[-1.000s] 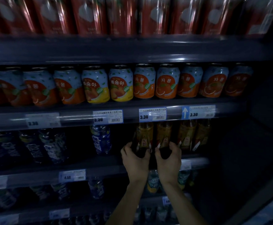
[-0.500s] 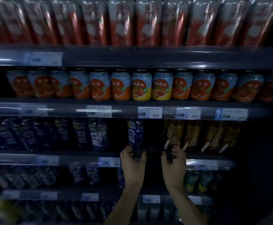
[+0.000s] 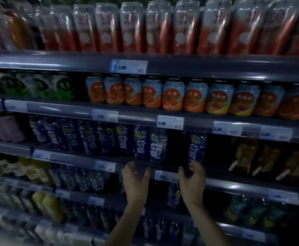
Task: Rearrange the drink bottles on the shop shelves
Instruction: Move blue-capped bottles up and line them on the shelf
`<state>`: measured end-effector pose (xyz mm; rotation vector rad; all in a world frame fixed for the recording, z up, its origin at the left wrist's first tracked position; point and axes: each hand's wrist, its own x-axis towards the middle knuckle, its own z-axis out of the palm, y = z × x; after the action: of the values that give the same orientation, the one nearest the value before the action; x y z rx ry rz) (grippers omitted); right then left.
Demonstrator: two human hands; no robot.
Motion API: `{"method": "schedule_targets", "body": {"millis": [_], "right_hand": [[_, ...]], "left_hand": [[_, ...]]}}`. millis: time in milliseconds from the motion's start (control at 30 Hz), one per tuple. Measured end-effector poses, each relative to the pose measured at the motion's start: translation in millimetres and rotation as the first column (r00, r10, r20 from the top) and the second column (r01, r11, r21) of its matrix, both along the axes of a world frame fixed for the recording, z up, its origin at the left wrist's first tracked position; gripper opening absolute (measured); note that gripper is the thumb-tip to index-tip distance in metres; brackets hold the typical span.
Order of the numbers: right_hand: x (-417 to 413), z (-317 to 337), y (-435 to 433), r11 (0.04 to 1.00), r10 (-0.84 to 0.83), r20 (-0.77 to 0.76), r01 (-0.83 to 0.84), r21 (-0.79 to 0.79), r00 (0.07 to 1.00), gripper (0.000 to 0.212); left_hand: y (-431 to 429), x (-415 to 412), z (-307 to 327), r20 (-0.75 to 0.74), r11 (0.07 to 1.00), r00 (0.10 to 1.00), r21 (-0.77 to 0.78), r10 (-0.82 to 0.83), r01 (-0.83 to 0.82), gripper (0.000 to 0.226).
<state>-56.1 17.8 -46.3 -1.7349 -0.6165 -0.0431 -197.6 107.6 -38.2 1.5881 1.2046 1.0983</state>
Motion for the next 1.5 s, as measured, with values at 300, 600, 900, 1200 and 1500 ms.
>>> {"method": "schedule_targets", "body": {"millis": [300,600,900,1200,1500], "right_hand": [[-27,16,69,0.996,0.091,-0.02,-0.092,-0.021,0.996,0.061],[-30,19,106,0.997,0.067,-0.084,-0.07,-0.024,0.994,0.086],[-30,20,110,0.997,0.065,-0.144,-0.058,0.053,0.988,0.07],[-25,20,110,0.997,0.076,-0.158,-0.072,0.034,0.984,0.071],[-32,18,100,0.995,0.063,-0.137,-0.052,0.081,0.989,0.07]], "left_hand": [[49,-33,-3,-0.067,1.0,0.998,-0.009,-0.018,0.018,0.064],[71,-38,-22,-0.146,0.992,0.981,-0.033,-0.128,0.124,0.074],[72,-40,-35,-0.168,0.992,0.977,-0.023,-0.129,0.126,0.074],[72,-41,-39,-0.182,0.991,0.974,-0.013,-0.131,0.131,0.074],[74,-46,-41,-0.37,0.968,0.915,0.126,-0.158,0.218,0.078]]}}
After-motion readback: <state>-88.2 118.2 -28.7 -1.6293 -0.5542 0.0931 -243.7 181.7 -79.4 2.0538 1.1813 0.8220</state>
